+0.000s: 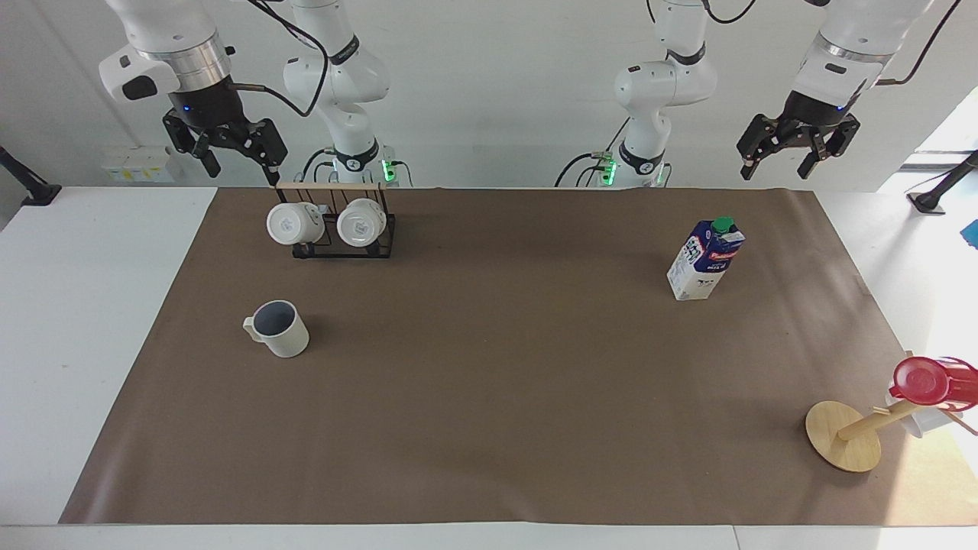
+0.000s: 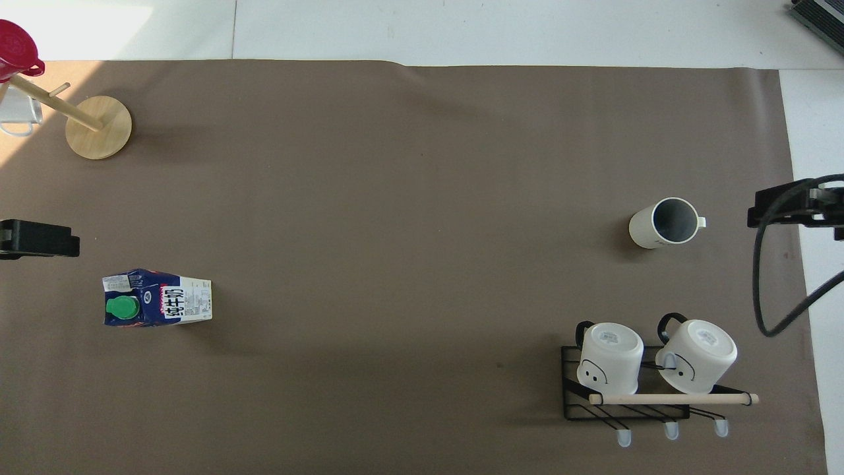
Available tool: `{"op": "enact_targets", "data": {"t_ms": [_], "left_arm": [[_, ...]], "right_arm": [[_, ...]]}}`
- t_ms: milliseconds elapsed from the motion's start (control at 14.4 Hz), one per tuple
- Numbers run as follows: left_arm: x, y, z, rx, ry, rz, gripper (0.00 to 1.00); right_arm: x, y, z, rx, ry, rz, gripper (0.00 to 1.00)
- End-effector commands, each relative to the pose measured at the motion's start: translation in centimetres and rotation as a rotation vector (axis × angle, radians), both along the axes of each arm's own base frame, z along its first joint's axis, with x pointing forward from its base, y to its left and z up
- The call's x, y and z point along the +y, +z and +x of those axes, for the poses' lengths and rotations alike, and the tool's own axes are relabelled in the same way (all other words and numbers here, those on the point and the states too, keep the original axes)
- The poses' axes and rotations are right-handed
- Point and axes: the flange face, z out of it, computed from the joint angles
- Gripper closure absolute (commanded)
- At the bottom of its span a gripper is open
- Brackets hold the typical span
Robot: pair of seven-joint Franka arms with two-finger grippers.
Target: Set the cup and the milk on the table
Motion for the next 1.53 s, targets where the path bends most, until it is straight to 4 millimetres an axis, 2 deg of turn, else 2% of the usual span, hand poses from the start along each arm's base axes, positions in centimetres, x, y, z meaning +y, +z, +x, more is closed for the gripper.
{"op": "enact_targets", "data": {"t_ms": [0, 208, 417, 764, 1112, 1251, 1459], "left_arm": [[0.2, 0.4, -0.2, 0.008, -0.001, 0.007, 0.00], [-0.3, 0.4, -0.2, 0.008, -0.011, 0.007, 0.00], [0.5, 0.4, -0.2, 0.009, 0.005, 0.006, 0.00], [0.6, 0.3, -0.3, 0.017, 0.008, 0.006, 0.00], [2.0, 0.4, -0.2, 0.014, 0.027, 0.006, 0.00], [3.1, 0.3, -0.2, 0.017, 0.045, 0.007, 0.00], [3.2, 0.2, -0.4, 0.022, 0.041, 0.007, 0.00]], "right_arm": [[-0.4, 0.3, -0.3, -0.003, 0.015, 0.015, 0.00], [-0.4, 0.3, -0.3, -0.003, 0.015, 0.015, 0.00], [-0.4, 0.3, -0.3, -0.003, 0.015, 0.015, 0.00], [-0.4, 0.3, -0.3, -0.003, 0.015, 0.015, 0.00], [-0.4, 0.4, -0.3, -0.005, 0.015, 0.015, 0.00], [-0.4, 0.3, -0.3, -0.003, 0.015, 0.015, 0.00], [-0.4, 0.3, -0.3, -0.003, 0.015, 0.015, 0.00]]}}
